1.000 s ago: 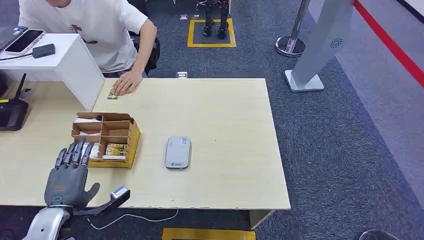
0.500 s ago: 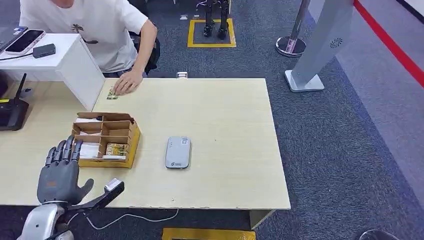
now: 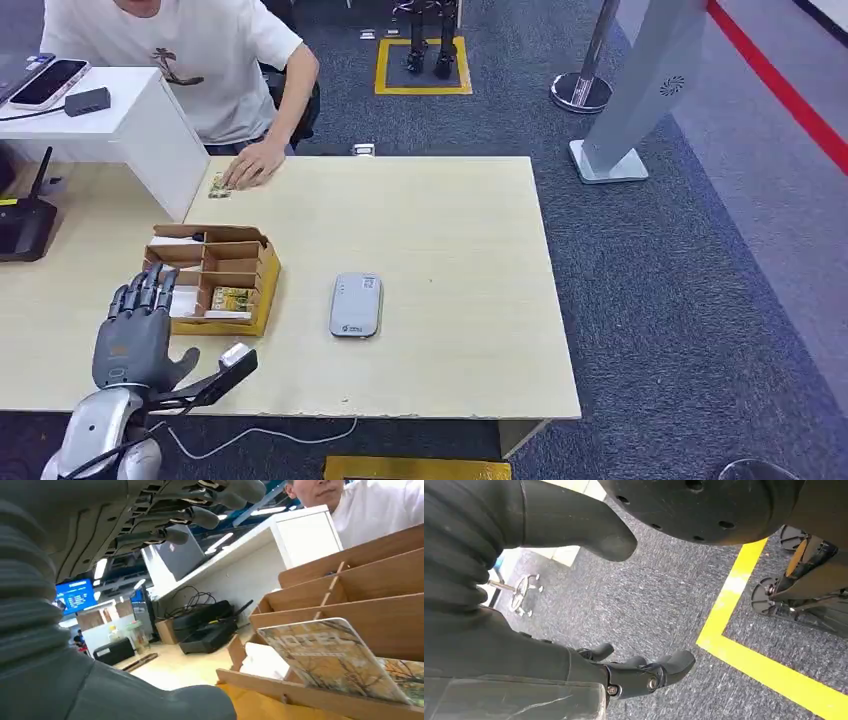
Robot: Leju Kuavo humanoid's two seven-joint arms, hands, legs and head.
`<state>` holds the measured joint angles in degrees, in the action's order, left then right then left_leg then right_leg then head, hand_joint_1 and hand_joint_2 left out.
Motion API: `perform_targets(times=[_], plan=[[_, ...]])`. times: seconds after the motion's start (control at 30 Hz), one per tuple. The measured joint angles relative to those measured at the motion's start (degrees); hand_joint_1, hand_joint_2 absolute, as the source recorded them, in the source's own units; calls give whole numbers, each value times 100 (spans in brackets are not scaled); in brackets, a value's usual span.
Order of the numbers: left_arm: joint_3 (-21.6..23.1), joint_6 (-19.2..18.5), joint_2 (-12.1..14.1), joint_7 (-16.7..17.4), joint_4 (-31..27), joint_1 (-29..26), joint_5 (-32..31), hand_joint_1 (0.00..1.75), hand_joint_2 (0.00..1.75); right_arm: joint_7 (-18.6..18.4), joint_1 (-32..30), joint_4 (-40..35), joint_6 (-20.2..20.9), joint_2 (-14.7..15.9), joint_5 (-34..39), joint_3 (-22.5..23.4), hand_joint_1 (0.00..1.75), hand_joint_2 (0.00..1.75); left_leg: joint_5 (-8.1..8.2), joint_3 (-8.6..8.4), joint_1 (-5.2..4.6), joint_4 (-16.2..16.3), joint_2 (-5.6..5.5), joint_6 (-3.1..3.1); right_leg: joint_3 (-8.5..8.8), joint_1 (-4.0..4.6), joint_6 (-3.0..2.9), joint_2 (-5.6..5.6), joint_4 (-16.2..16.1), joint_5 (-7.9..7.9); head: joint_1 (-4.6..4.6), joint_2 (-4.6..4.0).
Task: Pass the card to the sensor for recognition and then transmit it.
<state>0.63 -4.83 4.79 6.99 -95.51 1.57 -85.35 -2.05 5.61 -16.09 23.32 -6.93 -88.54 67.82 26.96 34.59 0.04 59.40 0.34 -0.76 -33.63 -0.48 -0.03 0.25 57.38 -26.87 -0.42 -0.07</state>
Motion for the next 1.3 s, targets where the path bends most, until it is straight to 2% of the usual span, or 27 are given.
perform_targets(times=[0.63, 1.3], plan=[[4, -57, -120, -85, 804, 657, 98, 0, 175, 20, 4, 0, 0, 0, -92, -92, 0, 175, 0, -1, 0, 1, 1, 0, -1, 0, 0, 2, 0, 0, 0, 0], [136, -85, -146, -92, 1101, 864, 271, 0, 175, 33, 4, 0, 0, 0, -98, -142, 0, 175, 0, -1, 0, 1, 1, 0, 0, 0, 0, 2, 0, 1, 0, 0]])
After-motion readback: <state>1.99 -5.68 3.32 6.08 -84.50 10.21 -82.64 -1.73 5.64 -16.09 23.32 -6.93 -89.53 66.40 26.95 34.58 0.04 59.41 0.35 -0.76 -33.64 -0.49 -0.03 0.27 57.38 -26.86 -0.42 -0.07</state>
